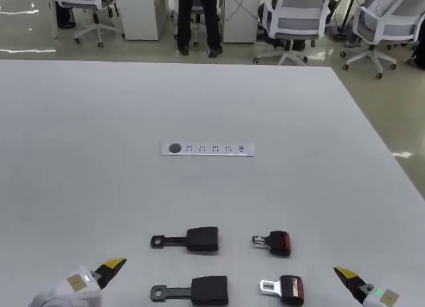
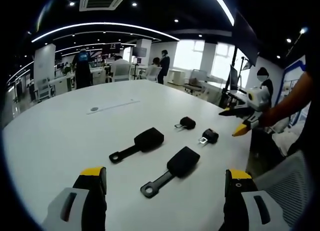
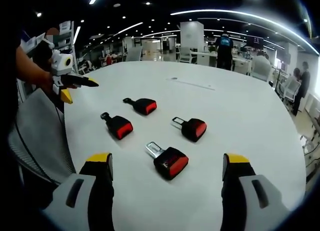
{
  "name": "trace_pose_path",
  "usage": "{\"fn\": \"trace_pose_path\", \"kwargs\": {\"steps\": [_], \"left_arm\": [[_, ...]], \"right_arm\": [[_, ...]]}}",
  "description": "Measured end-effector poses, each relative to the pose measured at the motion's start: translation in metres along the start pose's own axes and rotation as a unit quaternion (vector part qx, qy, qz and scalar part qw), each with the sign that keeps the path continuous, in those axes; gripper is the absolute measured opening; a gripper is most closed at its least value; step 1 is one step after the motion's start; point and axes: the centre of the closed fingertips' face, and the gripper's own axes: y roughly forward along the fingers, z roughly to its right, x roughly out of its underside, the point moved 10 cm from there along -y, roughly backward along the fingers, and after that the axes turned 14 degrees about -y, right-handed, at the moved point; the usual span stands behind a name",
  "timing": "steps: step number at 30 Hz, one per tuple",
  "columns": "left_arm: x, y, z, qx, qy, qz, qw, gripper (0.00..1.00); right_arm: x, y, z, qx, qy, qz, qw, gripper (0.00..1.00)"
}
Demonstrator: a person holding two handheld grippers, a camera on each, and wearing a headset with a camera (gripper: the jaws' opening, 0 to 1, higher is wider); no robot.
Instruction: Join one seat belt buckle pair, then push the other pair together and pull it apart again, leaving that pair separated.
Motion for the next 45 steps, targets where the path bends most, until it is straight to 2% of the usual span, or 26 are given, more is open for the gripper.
{"fn": "trace_pose_path", "kwargs": {"steps": [6, 11, 22, 30, 34, 42, 45], "left_arm": [[0.001, 0.011, -0.003, 0.008, 0.003, -0.015, 0.9998, 1.0], [-0.002, 0.021, 0.0, 0.017, 0.01, -0.033, 0.9993, 1.0], [0.003, 0.043, -0.003, 0.035, 0.017, -0.056, 0.9977, 1.0], [0.0, 0.059, -0.002, 0.047, 0.021, -0.07, 0.9962, 0.98], [0.002, 0.064, -0.004, 0.053, 0.026, -0.079, 0.9951, 0.97], [0.003, 0.077, -0.001, 0.07, 0.034, -0.098, 0.9921, 0.95], [0.002, 0.082, 0.0, 0.076, 0.037, -0.104, 0.9909, 0.94]], "right_arm": [[-0.001, 0.008, 0.005, -0.012, -0.002, -0.006, 0.9999, 0.87], [-0.001, 0.015, 0.008, -0.019, -0.003, -0.008, 0.9998, 0.87], [0.002, 0.026, 0.014, -0.048, -0.013, -0.023, 0.9985, 0.85], [0.005, 0.035, 0.016, -0.066, -0.013, -0.028, 0.9973, 0.84], [0.006, 0.038, 0.017, -0.081, -0.016, -0.034, 0.996, 0.83], [0.008, 0.046, 0.018, -0.106, -0.024, -0.042, 0.9932, 0.82], [0.008, 0.048, 0.017, -0.117, -0.029, -0.049, 0.9915, 0.78]]}}
